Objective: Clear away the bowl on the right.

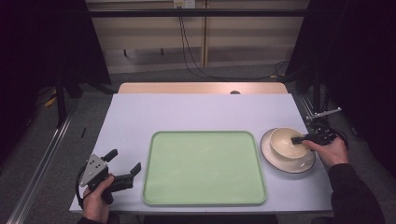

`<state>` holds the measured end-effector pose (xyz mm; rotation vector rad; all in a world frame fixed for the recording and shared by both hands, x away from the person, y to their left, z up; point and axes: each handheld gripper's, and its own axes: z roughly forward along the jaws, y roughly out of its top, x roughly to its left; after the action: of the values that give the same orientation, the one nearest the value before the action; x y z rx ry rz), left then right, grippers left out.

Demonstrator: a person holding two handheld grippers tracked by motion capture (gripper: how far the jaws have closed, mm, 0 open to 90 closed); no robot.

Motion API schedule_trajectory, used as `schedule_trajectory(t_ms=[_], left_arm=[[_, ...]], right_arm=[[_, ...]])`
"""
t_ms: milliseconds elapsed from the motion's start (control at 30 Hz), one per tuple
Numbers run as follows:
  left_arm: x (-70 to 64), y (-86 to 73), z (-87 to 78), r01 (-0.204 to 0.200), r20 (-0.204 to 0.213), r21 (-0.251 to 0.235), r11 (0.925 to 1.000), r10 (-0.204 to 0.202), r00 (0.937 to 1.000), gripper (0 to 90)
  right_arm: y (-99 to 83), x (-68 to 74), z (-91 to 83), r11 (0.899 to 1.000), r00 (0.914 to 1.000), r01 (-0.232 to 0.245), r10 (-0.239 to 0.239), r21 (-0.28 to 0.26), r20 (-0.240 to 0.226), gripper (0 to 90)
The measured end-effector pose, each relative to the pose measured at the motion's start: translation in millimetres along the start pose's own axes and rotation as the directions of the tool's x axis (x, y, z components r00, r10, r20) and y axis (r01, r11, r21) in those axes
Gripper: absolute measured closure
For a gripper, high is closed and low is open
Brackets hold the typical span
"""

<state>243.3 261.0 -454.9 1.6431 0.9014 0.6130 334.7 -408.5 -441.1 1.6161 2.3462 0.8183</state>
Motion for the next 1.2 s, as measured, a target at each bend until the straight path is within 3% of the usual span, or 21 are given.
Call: schedule_trajectory(t_ms=[167, 600, 1200], left_arm=[[-0.1, 0.0, 0.1, 0.002, -0.001, -0.001, 1.0, -0.002, 1.0, 0.4], [0.0, -0.1, -0.3, -0.002, -0.003, 0.0, 1.0, 0.002, 1.0, 0.4], [0.0, -0.2, -0.2, 0.0, -0.001, 0.001, 1.0, 0.0, 1.0, 0.5]], right_arm=[[0.3, -1.7, 1.1, 1.0, 0.9997, 0.005, -0.005, -0.011, -0.025, 82.0], [-0.4, -7.2, 1.4, 0.998, 0.9979, -0.058, 0.057, -0.032, -0.031, 83.3], [-1.4, -8.7, -3.0, 0.995, 0.9944, -0.092, 0.09, -0.045, -0.056, 84.1]])
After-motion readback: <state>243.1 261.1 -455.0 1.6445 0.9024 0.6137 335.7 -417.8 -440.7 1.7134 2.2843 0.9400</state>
